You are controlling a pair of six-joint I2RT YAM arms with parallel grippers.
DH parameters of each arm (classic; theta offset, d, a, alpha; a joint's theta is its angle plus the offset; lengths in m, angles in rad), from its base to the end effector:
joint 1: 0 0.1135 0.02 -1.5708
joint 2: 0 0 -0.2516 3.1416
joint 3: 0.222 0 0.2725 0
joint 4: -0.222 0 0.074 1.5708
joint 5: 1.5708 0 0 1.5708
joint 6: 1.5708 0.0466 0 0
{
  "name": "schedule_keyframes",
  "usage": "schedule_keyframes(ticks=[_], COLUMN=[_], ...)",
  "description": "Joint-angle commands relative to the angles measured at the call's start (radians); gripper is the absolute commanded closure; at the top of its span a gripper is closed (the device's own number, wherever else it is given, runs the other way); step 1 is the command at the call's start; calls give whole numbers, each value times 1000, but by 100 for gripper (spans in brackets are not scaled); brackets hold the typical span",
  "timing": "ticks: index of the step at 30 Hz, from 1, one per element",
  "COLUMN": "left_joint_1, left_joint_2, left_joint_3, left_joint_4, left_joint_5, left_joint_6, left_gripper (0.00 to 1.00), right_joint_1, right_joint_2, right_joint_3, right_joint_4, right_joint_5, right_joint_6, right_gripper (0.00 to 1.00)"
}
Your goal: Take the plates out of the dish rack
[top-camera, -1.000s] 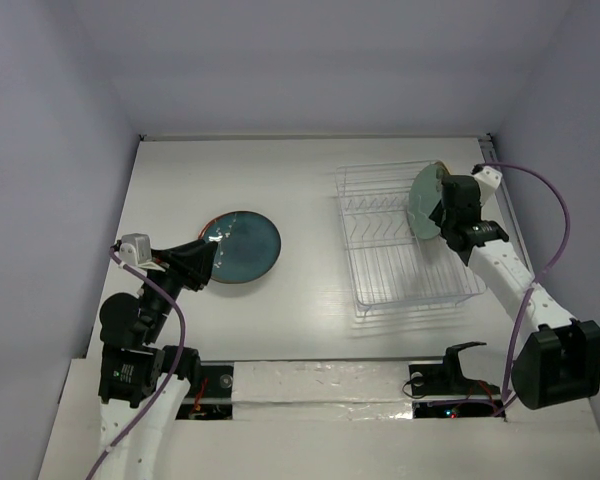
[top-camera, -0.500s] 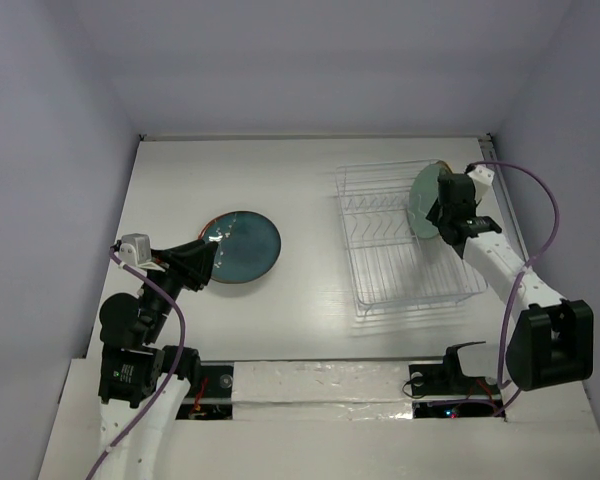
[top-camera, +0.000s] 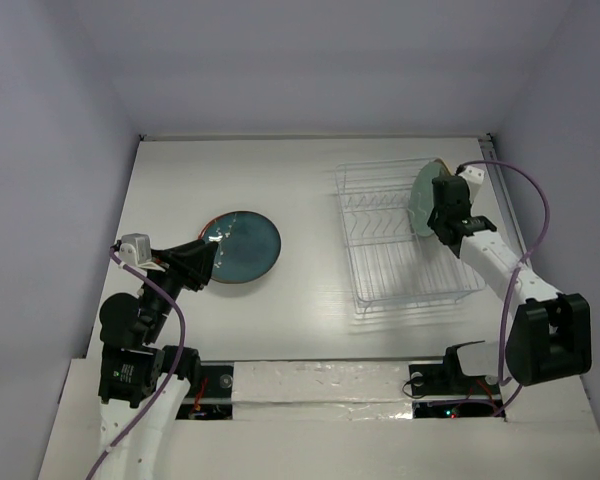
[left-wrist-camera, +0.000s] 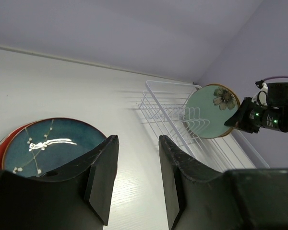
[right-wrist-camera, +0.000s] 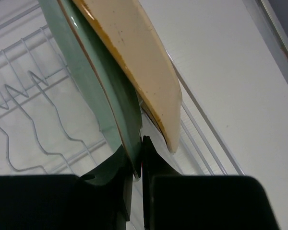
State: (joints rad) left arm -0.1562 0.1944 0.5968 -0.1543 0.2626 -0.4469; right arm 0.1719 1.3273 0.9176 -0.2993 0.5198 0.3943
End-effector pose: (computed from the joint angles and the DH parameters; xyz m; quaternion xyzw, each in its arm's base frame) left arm 0.1064 -0.0290 0.3506 0.0140 0.6174 -0.3091 0.7232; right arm 0.3133 0.0309 0.2323 0.2041 0.8607 -0.1114 0.4528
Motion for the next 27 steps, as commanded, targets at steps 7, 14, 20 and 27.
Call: schedule_keyframes(ticks=[7, 14, 20, 27], left_joint_1=[-5, -5, -5, -5], left_joint_2=[11, 8, 8, 16], left_joint_3=[-5, -5, -6, -6], left_joint_4=[55, 55, 56, 56], left_joint_5=[18, 20, 20, 21], left_joint_6=[5, 5, 7, 5], left_gripper=[64, 64, 64, 64], right_joint_1=[90, 123, 152, 204], right_joint_2=[-195, -278, -355, -370], right_joint_3=[109, 197, 268, 303], right_joint_4=[-21, -113, -147, -152], right_joint_5=[80, 65, -59, -170], right_joint_6=[-3, -17, 6, 49], right_gripper=[100, 100, 100, 100])
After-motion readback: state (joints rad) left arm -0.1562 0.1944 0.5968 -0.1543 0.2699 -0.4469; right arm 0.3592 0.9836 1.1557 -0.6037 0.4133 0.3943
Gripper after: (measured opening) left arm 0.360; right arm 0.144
